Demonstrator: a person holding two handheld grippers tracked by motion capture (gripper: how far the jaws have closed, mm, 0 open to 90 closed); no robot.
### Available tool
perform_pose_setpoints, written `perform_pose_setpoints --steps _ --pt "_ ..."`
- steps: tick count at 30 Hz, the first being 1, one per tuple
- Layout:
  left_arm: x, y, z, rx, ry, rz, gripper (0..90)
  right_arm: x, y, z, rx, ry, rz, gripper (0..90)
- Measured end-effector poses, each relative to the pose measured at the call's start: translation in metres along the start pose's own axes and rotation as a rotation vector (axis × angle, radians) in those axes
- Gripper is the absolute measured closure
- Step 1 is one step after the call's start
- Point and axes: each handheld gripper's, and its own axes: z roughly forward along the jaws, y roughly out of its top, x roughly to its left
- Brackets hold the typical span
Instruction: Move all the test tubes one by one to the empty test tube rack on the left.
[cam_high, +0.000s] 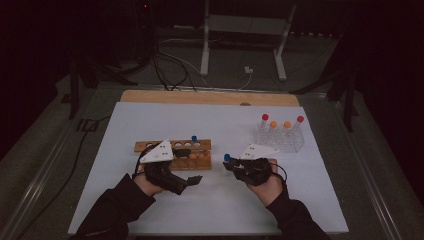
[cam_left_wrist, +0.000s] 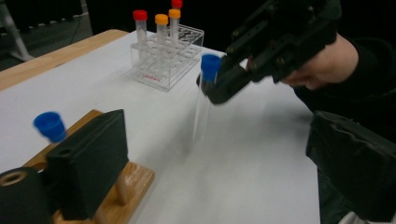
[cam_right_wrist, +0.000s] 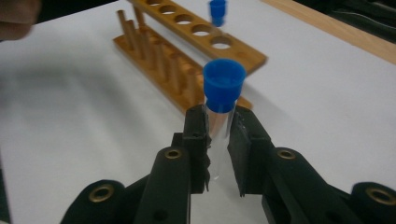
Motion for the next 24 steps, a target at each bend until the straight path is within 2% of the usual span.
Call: perform_pose_setpoints --steps 3,7,9,14,17,24 --pt "0.000 0.004 0.008 -0.005 -0.003 -0.010 7.9 0.005 0.000 0.001 -0.001 0.018 -0.008 76.6" --pt "-0.002 0.010 0.019 0.002 0.000 0.006 16.0 0.008 -0.001 0.003 0.007 0.035 -0.006 76.6" --pt "-0.003 0.013 0.025 0.009 0.001 0.016 17.0 0.010 -0.001 0.004 0.008 0.041 -0.007 76.6" --pt "-0.003 0.017 0.036 0.019 0.012 0.029 31.7 0.012 0.000 0.003 0.009 0.045 -0.007 76.5" --pt "-0.003 0.018 0.042 0.024 0.017 0.032 36.4 0.013 0.000 0.003 0.008 0.044 -0.010 76.6" --pt "-0.005 0.021 0.051 0.028 -0.011 0.058 52.6 0.013 0.001 0.002 0.000 0.046 -0.013 76.6"
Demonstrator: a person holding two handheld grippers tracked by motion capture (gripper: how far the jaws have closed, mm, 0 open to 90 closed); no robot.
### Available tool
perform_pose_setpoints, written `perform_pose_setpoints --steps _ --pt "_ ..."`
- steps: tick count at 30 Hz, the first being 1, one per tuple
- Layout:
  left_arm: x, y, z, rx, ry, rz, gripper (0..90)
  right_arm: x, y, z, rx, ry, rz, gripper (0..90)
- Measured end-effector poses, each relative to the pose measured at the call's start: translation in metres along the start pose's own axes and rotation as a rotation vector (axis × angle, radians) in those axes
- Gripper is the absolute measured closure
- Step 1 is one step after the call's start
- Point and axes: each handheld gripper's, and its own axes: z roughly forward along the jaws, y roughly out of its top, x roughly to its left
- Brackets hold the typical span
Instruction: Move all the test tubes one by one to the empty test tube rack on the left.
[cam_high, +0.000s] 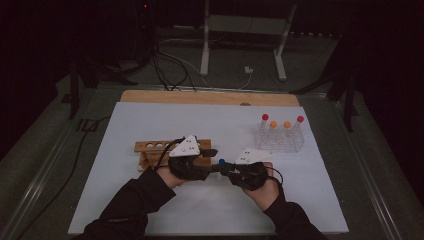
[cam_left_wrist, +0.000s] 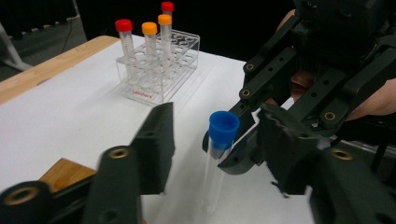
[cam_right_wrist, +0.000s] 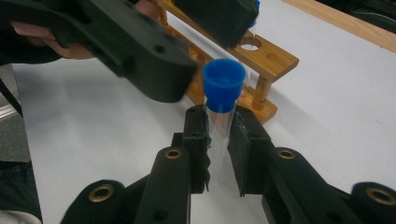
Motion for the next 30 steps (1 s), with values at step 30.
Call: perform_pose_setpoints --steps 30 --pt "0.002 0.011 -0.013 -0.004 0.065 0.053 77.5 -0.005 0.001 -0.009 -0.055 -0.009 0.029 59.0"
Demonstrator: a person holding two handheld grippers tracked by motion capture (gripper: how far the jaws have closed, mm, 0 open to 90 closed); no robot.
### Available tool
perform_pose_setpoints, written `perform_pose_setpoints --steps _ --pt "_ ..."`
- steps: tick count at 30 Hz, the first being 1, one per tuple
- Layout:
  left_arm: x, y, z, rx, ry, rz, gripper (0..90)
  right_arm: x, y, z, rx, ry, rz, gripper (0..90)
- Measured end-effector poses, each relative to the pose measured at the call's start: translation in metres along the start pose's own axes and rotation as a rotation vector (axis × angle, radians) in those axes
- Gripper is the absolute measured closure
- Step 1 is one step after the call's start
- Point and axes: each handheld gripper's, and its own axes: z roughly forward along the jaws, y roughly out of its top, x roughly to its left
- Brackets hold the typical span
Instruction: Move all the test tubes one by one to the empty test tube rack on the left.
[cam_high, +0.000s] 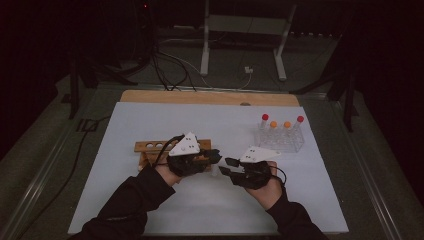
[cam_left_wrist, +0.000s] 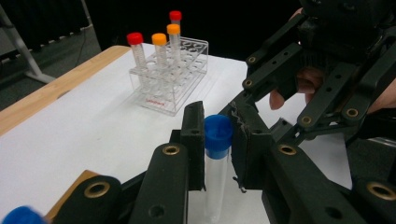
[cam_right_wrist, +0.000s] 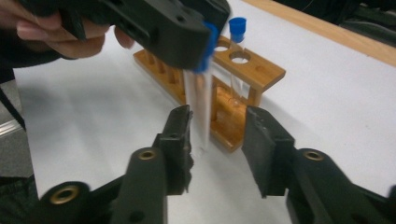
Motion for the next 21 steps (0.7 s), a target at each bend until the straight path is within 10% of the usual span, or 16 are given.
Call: perform_pose_setpoints --steps 21 --pt "0.037 0.007 -0.052 -0.048 0.178 -0.024 77.5 -0.002 0.004 -0.006 -0.069 0.002 0.031 25.3"
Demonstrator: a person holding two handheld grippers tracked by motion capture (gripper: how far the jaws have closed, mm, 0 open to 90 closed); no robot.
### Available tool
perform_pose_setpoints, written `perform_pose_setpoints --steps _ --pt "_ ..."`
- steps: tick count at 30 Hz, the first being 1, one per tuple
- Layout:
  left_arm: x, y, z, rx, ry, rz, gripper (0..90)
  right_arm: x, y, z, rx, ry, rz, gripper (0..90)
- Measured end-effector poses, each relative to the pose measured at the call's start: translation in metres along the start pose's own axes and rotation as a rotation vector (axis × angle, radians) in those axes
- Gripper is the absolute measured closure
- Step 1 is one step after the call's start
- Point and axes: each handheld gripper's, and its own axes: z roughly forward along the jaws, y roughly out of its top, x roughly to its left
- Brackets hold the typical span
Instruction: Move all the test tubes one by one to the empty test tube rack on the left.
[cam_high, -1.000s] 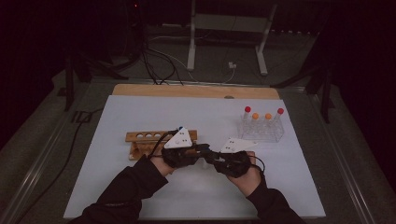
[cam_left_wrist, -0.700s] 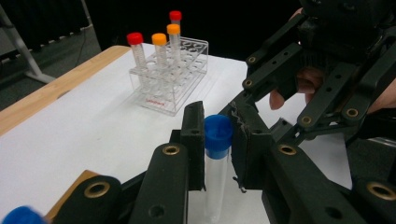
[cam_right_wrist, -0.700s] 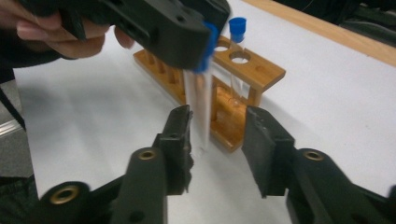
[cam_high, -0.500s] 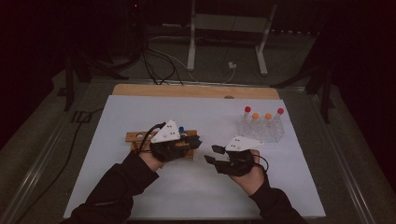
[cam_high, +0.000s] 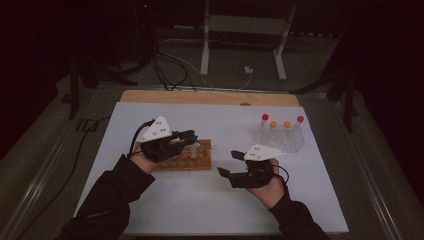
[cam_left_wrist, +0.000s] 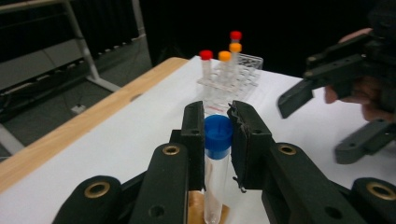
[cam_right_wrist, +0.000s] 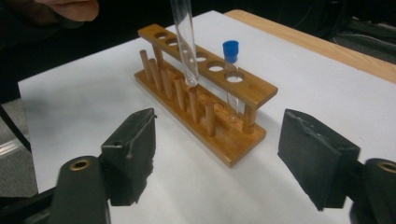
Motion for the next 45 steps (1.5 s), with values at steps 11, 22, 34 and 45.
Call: perform_pose_setpoints --steps 11,22,34,45 --pt "0.024 -0.002 0.005 0.009 0.086 -0.008 77.5 0.000 0.001 0.000 0.003 -0.010 -0.004 1.9" --pt "0.034 -0.023 0.019 0.030 0.097 -0.060 77.6 -0.003 -0.001 -0.003 -0.014 0.002 0.004 0.0" --pt "0.033 -0.051 0.032 0.075 0.080 -0.101 77.5 -0.004 -0.003 -0.006 -0.027 0.010 0.001 0.0" --pt "0.032 -0.060 0.039 0.114 0.079 -0.097 77.4 -0.006 -0.003 -0.007 -0.037 0.025 0.008 0.0"
